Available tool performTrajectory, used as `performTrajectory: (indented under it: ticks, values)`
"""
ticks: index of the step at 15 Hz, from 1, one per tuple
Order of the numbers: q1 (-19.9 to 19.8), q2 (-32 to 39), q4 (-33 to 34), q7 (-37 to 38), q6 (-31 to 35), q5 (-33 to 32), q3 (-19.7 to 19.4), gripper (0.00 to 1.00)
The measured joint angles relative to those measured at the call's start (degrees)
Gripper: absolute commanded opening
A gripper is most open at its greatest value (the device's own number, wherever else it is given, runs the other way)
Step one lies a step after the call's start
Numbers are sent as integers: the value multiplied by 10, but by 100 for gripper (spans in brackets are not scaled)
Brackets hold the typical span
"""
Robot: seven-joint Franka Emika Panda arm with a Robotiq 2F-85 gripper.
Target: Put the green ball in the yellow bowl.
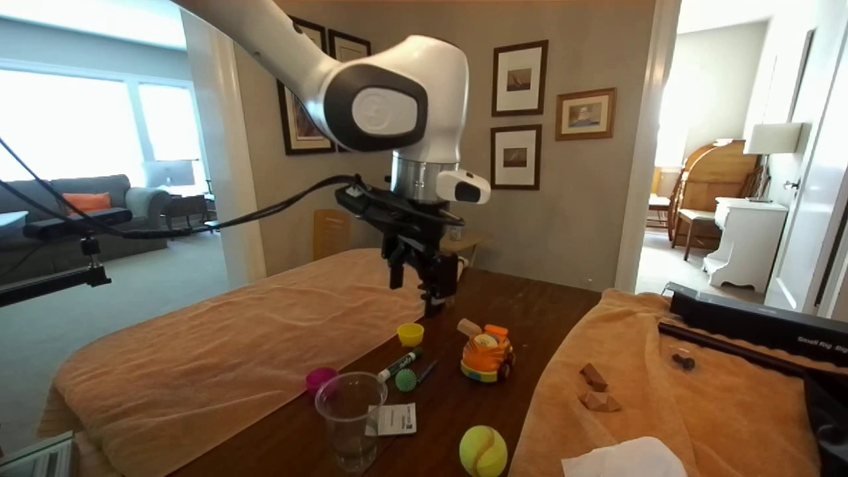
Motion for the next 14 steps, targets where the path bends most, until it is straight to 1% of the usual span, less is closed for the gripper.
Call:
performTrajectory:
  ticks: [4, 7, 14]
  values:
    - [1, 95, 57, 1, 23, -6, 38, 100]
    - [1, 147, 82, 14, 42, -22, 53, 100]
    - [1, 200, 85, 39, 85, -49, 55, 100]
